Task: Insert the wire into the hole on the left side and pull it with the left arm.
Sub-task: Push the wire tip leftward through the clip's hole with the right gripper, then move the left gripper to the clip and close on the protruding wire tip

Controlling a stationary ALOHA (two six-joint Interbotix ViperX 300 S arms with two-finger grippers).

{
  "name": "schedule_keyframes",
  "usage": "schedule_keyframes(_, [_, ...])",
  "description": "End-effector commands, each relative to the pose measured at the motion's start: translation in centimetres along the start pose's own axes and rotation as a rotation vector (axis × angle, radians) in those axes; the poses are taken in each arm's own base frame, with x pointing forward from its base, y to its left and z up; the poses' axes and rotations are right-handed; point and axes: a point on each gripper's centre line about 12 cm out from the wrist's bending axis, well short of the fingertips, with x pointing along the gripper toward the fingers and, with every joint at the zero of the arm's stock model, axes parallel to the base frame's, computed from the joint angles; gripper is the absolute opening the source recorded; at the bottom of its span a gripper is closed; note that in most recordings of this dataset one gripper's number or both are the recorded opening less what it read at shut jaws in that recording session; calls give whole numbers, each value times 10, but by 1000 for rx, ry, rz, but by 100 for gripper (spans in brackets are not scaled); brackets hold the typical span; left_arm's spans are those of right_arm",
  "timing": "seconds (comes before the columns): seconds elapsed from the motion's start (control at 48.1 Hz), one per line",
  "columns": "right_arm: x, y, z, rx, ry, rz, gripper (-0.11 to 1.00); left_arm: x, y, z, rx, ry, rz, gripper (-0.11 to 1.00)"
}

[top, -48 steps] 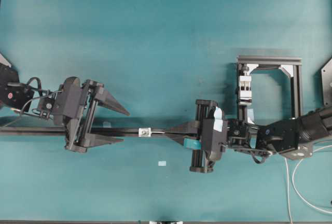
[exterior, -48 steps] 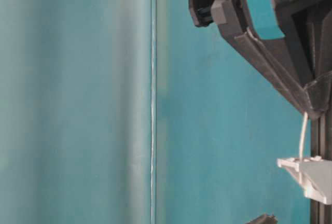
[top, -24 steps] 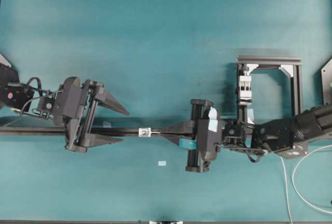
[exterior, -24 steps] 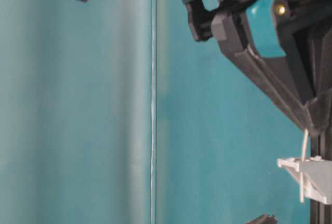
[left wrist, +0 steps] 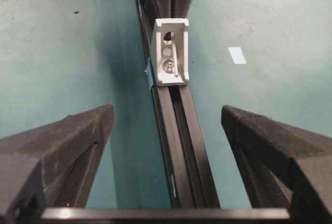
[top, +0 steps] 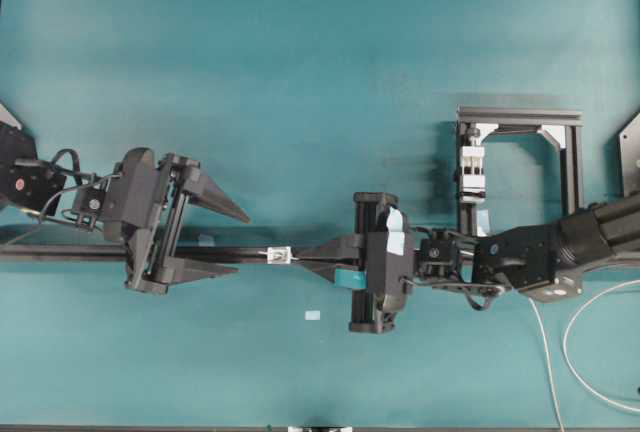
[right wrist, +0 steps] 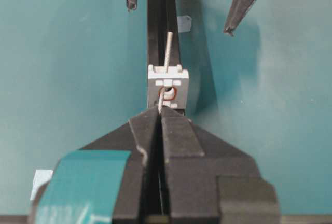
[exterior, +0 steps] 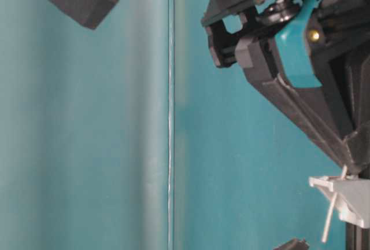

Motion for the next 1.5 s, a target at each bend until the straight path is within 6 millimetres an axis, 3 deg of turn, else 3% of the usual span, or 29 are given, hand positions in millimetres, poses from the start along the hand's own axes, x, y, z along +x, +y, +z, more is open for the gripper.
schedule_keyframes(0.0, [3, 4, 8, 4, -9, 17, 3, 2, 0, 8, -5, -28, -1, 57])
schedule_keyframes(0.686, [-1, 1, 11, 14, -9, 17, 3, 24, -4, 24, -15, 34, 1, 57])
schedule_keyframes(1.475, [-2, 1, 9, 13, -2, 16, 3, 23, -6, 35, -90, 6, -5, 56])
